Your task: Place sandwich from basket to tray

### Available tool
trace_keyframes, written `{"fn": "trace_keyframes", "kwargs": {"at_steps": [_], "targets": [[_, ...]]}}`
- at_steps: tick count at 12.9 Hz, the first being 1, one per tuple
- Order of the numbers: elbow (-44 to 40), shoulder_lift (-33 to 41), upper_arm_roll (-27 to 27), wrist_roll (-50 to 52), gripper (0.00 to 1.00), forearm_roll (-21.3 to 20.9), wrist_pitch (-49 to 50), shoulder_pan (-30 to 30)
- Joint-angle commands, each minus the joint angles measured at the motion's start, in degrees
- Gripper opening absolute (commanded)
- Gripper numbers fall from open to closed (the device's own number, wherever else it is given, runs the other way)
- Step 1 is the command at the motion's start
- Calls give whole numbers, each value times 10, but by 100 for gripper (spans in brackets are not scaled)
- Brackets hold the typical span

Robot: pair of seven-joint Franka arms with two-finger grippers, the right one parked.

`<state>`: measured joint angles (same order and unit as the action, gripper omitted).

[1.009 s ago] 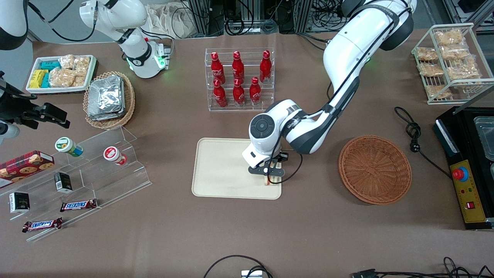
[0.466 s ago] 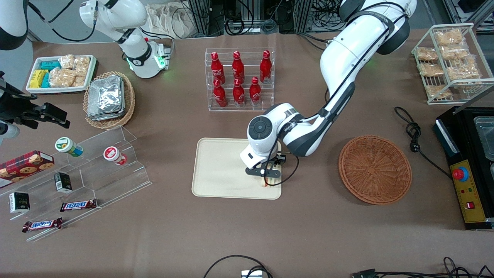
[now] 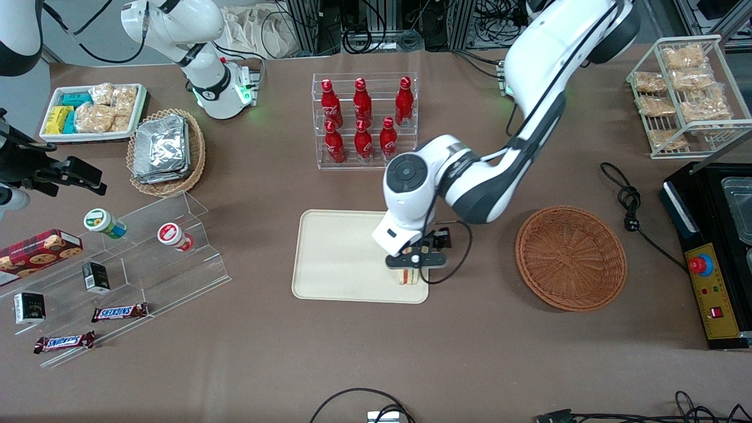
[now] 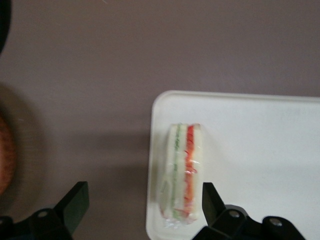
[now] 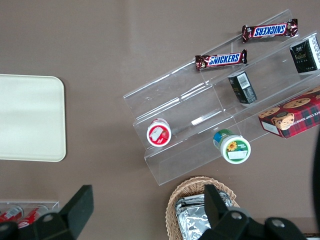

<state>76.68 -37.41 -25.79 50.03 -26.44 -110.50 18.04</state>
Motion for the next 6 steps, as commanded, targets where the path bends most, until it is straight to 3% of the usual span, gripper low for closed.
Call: {"fn": "trace_keyframes", "kwargs": {"at_steps": [1,3,6], "targets": [[92,115,-3,-56,100,52,5,-70],[119,171,-2,-116,100,102,8,-126],[146,230,-3,-197,100,140,29,-215]]}}
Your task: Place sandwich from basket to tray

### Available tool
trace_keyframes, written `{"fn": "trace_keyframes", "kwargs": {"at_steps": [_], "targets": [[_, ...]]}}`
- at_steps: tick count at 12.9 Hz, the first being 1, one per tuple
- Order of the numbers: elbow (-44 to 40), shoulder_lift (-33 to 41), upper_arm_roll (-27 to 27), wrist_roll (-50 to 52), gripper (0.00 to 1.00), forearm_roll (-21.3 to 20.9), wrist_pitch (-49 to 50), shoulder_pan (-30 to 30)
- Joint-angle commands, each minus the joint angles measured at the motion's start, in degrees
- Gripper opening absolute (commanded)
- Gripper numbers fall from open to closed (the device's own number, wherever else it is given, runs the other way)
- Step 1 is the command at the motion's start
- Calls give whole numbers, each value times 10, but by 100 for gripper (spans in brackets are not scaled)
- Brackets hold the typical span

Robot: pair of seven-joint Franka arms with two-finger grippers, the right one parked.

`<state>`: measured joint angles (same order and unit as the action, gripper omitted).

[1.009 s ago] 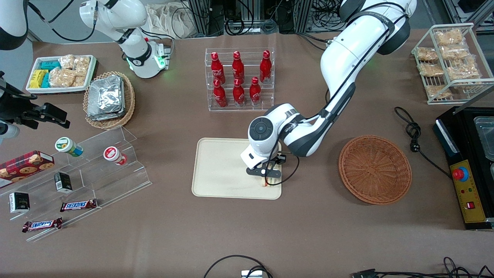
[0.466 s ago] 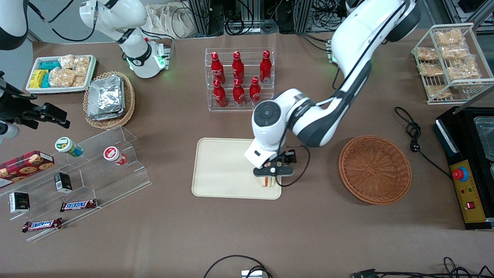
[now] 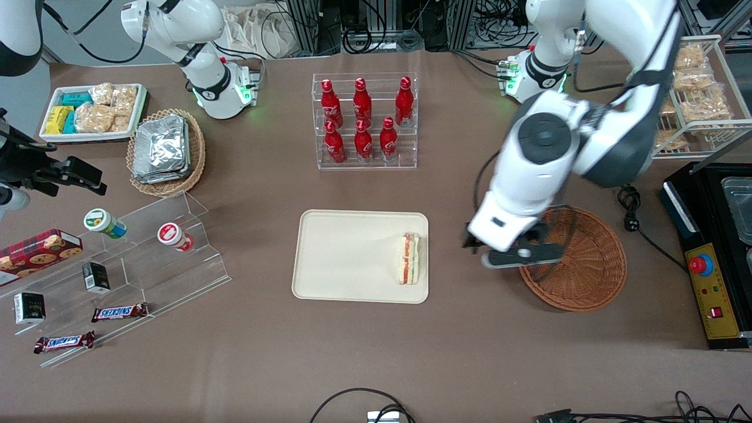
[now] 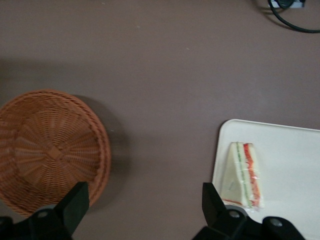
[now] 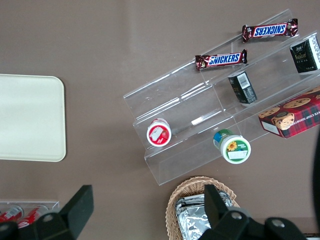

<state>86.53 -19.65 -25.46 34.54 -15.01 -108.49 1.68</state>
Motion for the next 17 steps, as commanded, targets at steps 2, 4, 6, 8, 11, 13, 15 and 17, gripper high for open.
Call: {"fn": "trace_keyframes", "kwargs": {"at_steps": [2,4,6,8,11,13,15,17], "targets": [[51,87,0,-133,100,55,50,-79],[51,123,50,-190,100,68,87,-74],[48,152,93,-210,100,118,99,-64],[47,167,152,-246,100,132,138,-18],[46,163,158,-274,100,131,154,-16],[48,163,159,-276,100,126,154,-16],[45,161,158,-275,100,132,154,-16],[44,158,158,-274,100,132,153,-16]]}}
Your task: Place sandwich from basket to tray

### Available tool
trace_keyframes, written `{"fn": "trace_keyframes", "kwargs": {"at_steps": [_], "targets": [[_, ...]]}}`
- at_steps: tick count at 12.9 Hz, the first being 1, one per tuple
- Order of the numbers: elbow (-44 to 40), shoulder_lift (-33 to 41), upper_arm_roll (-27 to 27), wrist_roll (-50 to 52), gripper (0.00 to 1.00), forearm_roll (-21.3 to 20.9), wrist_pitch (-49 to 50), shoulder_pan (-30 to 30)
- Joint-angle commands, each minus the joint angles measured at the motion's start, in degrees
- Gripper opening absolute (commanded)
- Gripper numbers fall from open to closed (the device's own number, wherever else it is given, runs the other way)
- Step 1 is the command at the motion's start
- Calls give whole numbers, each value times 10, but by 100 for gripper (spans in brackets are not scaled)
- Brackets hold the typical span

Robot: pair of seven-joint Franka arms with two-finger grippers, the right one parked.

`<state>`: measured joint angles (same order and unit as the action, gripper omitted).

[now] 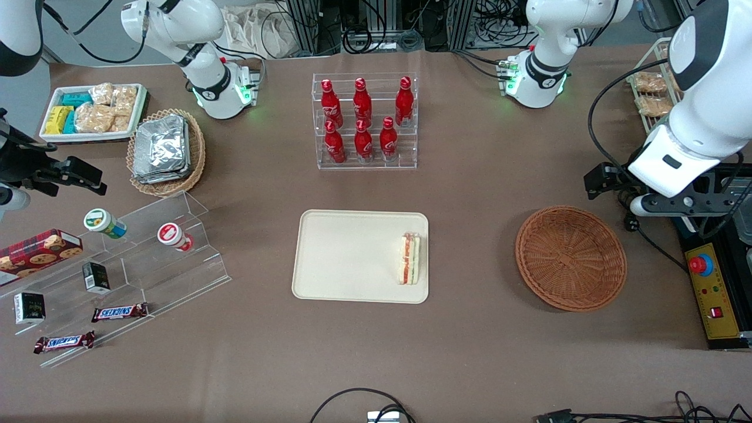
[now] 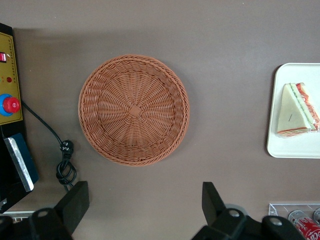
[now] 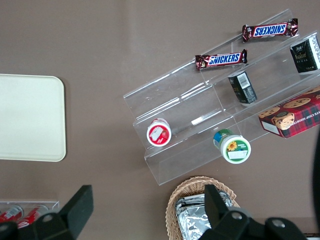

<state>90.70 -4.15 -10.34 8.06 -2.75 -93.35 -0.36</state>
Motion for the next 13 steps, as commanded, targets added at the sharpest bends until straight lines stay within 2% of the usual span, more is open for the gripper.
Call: {"fn": "trace_keyframes", "kwargs": {"at_steps": [1,13], "targets": [[4,3,8,-9,100,9,1,4],[4,-1,7,-2,100,18,-2,4]]}}
